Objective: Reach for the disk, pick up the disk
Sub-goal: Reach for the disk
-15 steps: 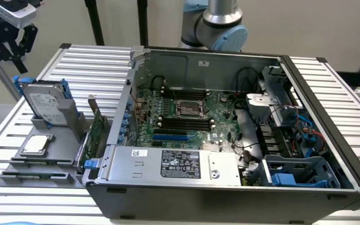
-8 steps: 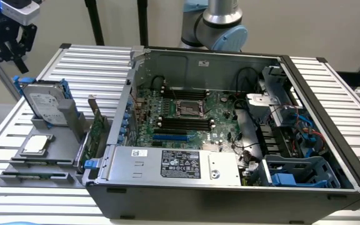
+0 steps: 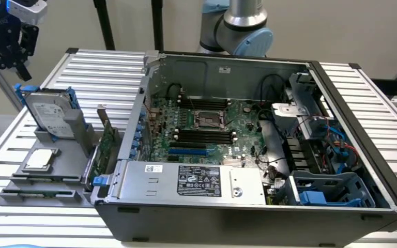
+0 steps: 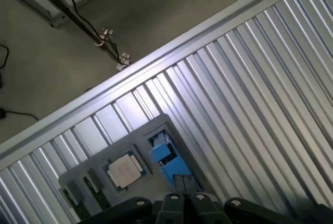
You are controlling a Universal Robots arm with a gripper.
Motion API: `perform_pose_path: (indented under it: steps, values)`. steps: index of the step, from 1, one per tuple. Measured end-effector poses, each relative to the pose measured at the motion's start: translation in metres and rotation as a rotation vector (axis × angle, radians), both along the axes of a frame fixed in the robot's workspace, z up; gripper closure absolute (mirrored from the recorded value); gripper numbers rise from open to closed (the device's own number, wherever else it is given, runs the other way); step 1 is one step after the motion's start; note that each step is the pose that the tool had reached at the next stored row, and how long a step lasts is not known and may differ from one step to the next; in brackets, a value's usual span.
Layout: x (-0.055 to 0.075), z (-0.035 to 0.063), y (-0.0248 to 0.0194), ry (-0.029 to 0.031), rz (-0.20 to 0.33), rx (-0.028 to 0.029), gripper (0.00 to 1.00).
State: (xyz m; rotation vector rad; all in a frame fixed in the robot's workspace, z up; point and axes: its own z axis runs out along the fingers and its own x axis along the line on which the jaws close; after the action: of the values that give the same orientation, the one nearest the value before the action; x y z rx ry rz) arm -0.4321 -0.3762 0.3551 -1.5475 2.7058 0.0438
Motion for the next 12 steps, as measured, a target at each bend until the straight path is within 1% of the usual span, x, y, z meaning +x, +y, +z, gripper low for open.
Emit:
perform_pose_path:
  steps: [12]
  values:
    - [0.0000,-0.0025,0.0000,-0.0001,0.219,0.0001,0.89]
